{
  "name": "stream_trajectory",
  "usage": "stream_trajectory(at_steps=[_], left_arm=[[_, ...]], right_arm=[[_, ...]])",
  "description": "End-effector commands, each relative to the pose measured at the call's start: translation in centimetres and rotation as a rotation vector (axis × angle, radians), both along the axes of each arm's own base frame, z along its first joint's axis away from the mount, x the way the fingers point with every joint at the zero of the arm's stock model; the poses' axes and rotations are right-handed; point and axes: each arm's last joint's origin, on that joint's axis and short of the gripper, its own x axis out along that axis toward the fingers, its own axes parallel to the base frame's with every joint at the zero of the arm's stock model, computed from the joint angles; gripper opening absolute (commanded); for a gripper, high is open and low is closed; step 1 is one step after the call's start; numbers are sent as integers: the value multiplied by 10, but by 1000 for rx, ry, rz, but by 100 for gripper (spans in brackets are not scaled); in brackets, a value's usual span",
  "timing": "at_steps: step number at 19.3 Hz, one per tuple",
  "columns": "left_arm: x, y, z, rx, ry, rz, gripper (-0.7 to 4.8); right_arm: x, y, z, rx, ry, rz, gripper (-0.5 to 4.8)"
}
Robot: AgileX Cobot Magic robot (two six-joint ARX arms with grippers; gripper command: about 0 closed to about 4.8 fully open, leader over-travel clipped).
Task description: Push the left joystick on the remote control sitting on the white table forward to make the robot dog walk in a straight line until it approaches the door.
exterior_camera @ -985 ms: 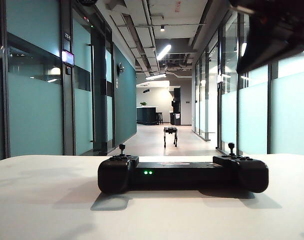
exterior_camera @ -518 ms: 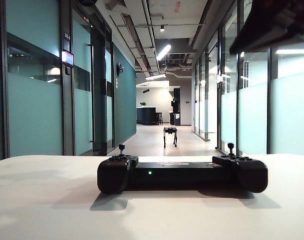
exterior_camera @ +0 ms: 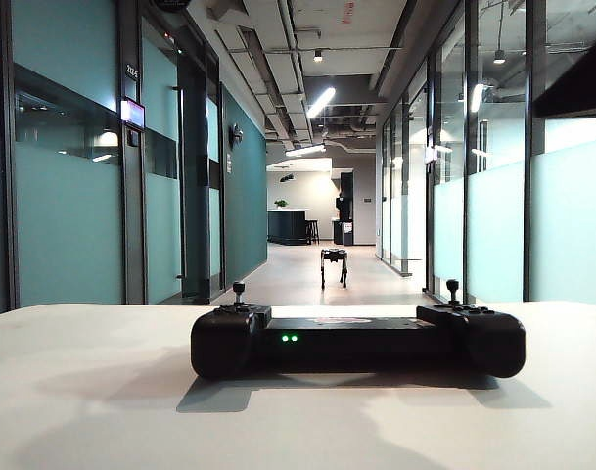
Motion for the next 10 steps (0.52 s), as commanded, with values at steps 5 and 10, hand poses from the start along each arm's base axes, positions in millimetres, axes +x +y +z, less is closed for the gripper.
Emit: stream_trajectory(at_steps=[5, 10], left_arm=[[0, 0, 1, -8, -9, 0, -5], [0, 0, 1, -8, -9, 1, -5]], right_arm=[[-15, -11, -9, 60, -102, -33, -1], [-15, -15, -15, 25, -73, -124, 0]])
